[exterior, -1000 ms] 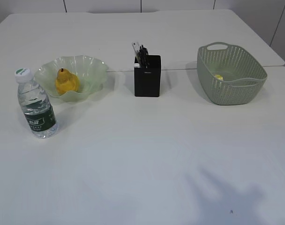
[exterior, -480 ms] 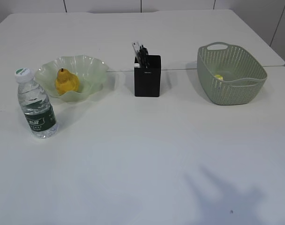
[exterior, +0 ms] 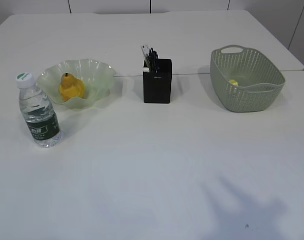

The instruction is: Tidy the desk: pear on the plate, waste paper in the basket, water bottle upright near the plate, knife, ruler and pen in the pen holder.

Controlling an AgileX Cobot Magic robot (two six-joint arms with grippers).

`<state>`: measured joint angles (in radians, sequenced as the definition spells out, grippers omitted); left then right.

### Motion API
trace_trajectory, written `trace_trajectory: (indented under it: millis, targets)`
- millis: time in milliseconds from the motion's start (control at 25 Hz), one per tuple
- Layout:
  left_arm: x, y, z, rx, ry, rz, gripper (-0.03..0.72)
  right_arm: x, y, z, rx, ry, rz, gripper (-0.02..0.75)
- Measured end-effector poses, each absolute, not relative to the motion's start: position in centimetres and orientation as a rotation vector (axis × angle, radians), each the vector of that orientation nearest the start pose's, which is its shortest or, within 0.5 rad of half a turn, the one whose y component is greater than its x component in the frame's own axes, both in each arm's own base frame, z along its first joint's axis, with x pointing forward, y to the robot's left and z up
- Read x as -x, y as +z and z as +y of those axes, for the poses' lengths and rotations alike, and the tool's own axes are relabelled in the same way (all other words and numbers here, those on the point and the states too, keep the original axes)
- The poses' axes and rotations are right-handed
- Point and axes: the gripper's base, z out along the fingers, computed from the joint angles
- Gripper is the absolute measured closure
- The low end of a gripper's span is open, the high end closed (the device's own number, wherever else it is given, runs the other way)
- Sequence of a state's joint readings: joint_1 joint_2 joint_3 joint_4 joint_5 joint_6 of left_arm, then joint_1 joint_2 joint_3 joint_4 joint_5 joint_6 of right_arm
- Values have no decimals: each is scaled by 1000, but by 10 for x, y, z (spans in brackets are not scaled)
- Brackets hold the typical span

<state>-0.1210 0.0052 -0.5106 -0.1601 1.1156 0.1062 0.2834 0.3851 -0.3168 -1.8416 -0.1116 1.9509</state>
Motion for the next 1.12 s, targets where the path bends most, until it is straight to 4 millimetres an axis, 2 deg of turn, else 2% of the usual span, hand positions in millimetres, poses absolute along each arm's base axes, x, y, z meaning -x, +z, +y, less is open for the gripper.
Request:
trace_trajectory:
  millis: [800,1120]
  targets:
    - [10,277,-12,-250,-202,2074,414,-88,288,35,223,388,1587,421]
    - [10,277,-12,-250,-202,2074,414,-88,291,33,280,294,1544,419]
